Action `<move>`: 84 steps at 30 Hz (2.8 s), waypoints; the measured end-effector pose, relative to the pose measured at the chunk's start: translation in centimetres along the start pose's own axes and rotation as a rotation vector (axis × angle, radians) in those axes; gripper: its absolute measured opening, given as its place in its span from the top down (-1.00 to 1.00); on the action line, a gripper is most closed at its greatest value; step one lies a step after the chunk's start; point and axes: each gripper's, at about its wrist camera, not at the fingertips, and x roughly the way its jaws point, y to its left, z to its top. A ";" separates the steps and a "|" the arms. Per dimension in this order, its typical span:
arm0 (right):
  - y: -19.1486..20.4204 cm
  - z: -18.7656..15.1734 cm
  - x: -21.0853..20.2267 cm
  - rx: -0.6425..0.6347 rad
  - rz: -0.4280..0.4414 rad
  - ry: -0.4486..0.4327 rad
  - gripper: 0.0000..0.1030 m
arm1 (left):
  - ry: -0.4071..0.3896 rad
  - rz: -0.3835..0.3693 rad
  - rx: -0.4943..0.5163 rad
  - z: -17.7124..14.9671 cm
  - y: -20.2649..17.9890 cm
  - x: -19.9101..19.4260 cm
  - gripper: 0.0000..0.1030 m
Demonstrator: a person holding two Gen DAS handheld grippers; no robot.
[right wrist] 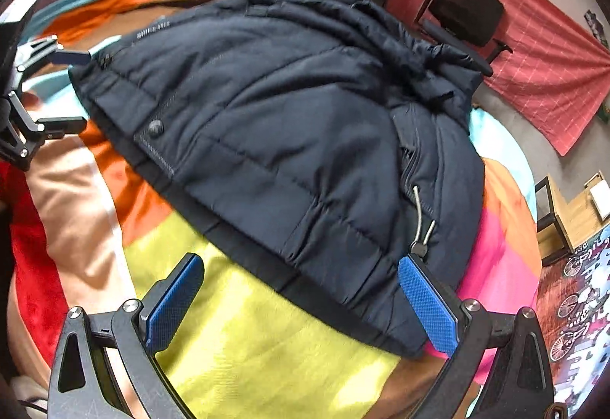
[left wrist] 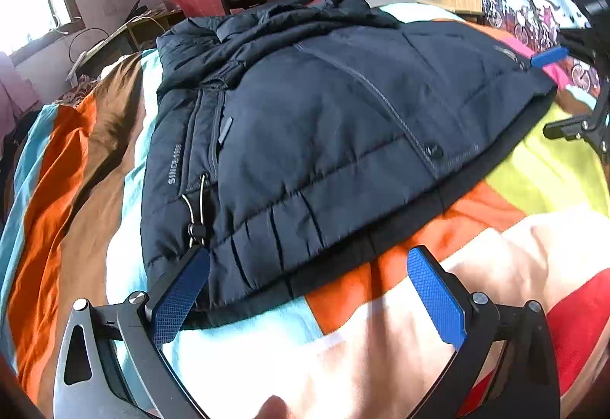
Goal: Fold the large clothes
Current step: 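Move both tools to the jacket's side edge and grasp it, then lift the held side edge with both tools and fold it over the jacket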
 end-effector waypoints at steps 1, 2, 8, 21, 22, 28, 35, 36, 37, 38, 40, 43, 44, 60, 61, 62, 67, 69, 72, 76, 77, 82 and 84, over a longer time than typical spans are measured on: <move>0.2 0.0 0.2 -0.008 -0.007 0.009 -0.99 | 0.005 0.018 0.013 -0.2 -0.2 0.2 -0.97; 0.3 -0.1 0.4 -0.019 -0.013 0.018 -0.99 | 0.011 0.035 0.025 -0.5 -0.4 0.5 -0.97; 1.8 -0.5 2.0 -0.080 -0.067 0.068 -0.99 | 0.066 0.096 0.049 -2.0 -1.0 2.7 -0.97; 3.4 -1.1 3.3 -0.191 -0.301 0.030 -0.99 | -0.016 0.356 0.156 -2.3 -2.5 2.9 -0.97; 3.6 -1.1 3.4 -0.203 -0.316 0.024 -0.99 | -0.017 0.361 0.157 -2.2 -2.4 3.1 -0.97; 3.7 -1.1 4.1 -0.240 -0.386 -0.023 -0.99 | -0.013 0.380 0.124 -1.6 -1.2 3.4 -0.97; 3.6 -0.8 4.2 -0.267 -0.471 -0.091 -0.99 | -0.076 0.442 0.123 -1.1 -0.7 2.4 -0.69; 3.6 -0.7 4.0 -0.266 -0.476 -0.098 -0.99 | -0.081 0.456 0.126 -1.1 -0.6 2.3 -0.52; 3.6 -0.6 3.8 -0.266 -0.482 -0.108 -0.99 | -0.080 0.458 0.128 -1.2 -0.6 2.3 -0.34; 3.7 -0.6 3.7 -0.272 -0.486 -0.117 -0.99 | -0.077 0.449 0.124 -1.2 -0.4 2.3 -0.22; 4.0 -0.6 3.7 -0.290 -0.489 -0.126 -0.99 | -0.072 0.425 0.109 -1.0 0.0 2.3 0.03; 4.8 -0.7 3.8 -0.336 -0.480 -0.129 -0.99 | -0.073 0.397 0.104 -0.6 0.3 2.2 0.31; 5.2 -0.8 3.8 -0.353 -0.473 -0.130 -0.99 | -0.074 0.390 0.105 -0.4 0.1 2.1 0.36; 5.3 -0.4 4.4 -0.331 -0.518 -0.133 -0.24 | -0.125 0.302 0.006 2.5 0.7 -0.1 0.77; 5.2 -0.3 4.3 -0.325 -0.522 -0.138 -0.04 | -0.130 0.302 0.001 2.6 0.8 -0.3 0.78; 5.1 -0.2 4.2 -0.320 -0.520 -0.144 0.11 | -0.138 0.309 -0.004 2.6 0.7 -0.5 0.78; 4.9 0.3 3.2 -0.298 -0.508 -0.190 0.38 | -0.172 0.326 -0.020 2.9 0.2 -1.5 0.87; 4.9 0.5 2.7 -0.277 -0.496 -0.207 0.62 | -0.186 0.335 -0.032 2.9 0.0 -1.9 0.88; 4.9 0.6 1.9 -0.243 -0.485 -0.243 0.81 | -0.199 0.331 -0.053 3.0 0.1 -2.5 0.90; 4.8 0.6 0.4 -0.227 -0.471 -0.258 0.87 | -0.233 0.323 -0.068 2.8 -0.2 -3.9 0.92; 4.9 0.4 -0.1 -0.236 -0.472 -0.257 0.87 | -0.239 0.321 -0.065 2.7 -0.2 -4.2 0.92; 5.2 0.1 -2.1 -0.267 -0.478 -0.249 0.89 | -0.249 0.286 -0.071 1.9 -0.7 -6.0 0.93; 5.3 0.0 -3.1 -0.273 -0.463 -0.245 0.89 | -0.252 0.280 -0.072 1.6 -0.6 -6.9 0.93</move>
